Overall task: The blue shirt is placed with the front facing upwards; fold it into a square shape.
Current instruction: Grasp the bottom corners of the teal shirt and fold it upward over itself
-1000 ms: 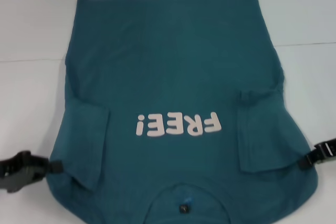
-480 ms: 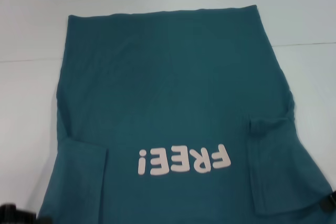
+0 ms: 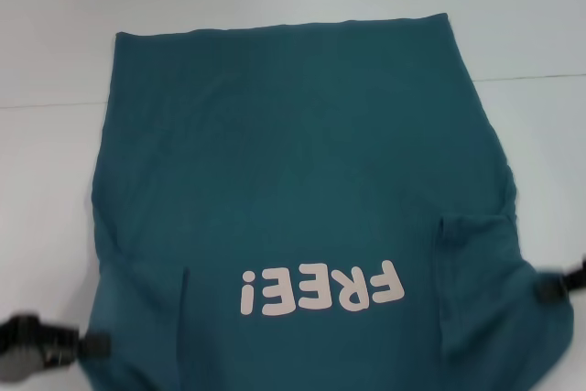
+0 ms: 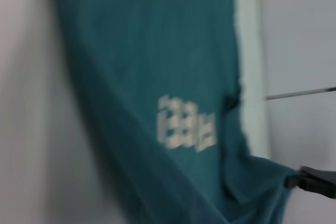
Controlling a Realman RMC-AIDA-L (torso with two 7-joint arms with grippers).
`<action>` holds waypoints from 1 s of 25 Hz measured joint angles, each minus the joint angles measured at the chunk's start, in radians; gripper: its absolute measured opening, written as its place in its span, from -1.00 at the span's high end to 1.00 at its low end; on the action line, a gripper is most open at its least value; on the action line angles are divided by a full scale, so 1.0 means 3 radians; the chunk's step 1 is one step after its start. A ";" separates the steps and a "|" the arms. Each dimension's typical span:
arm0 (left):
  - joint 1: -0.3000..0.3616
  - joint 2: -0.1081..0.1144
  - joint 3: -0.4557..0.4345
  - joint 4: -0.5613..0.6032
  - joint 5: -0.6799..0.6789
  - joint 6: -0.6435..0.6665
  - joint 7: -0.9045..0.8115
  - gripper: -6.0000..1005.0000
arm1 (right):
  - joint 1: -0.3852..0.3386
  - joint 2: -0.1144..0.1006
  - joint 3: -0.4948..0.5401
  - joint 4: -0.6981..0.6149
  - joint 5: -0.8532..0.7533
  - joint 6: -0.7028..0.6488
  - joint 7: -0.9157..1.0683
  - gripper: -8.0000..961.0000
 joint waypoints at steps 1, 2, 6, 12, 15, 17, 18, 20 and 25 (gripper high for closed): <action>-0.0053 0.0026 -0.0004 -0.0032 -0.0056 0.0009 -0.0020 0.92 | 0.0022 -0.0023 0.0087 0.0002 0.0063 0.0007 0.0004 0.90; -0.0120 0.0059 -0.0020 -0.0073 -0.0094 0.0009 -0.0059 0.92 | 0.0040 -0.0045 0.0168 0.0006 0.0109 0.0035 0.0031 0.90; -0.0391 0.0182 -0.0132 -0.0193 -0.0135 -0.0105 -0.0266 0.92 | 0.0088 -0.0108 0.0466 0.0015 0.0215 0.0276 0.0203 0.90; -0.0676 0.0296 -0.0168 -0.0236 -0.0149 -0.0628 -0.0526 0.92 | 0.0097 -0.0141 0.0655 0.0017 0.0457 0.0732 0.0452 0.90; -0.0761 0.0329 -0.0161 -0.0246 -0.0157 -0.0918 -0.0602 0.92 | 0.0098 -0.0148 0.0667 0.0017 0.0590 0.0931 0.0529 0.90; -0.0828 0.0347 -0.0140 -0.0275 -0.0142 -0.1107 -0.0621 0.92 | 0.0111 -0.0144 0.0657 0.0027 0.0634 0.1059 0.0570 0.90; -0.0848 0.0350 -0.0128 -0.0294 -0.0137 -0.1173 -0.0621 0.92 | 0.0123 -0.0132 0.0648 0.0041 0.0643 0.1116 0.0584 0.90; -0.0889 0.0348 -0.0092 -0.0344 -0.0132 -0.1342 -0.0612 0.92 | 0.0155 -0.0098 0.0638 0.0102 0.0653 0.1244 0.0591 0.90; -0.0939 0.0286 0.0212 -0.0438 -0.0127 -0.1815 -0.0573 0.92 | 0.0215 -0.0063 0.0494 0.0371 0.0646 0.1669 0.0567 0.90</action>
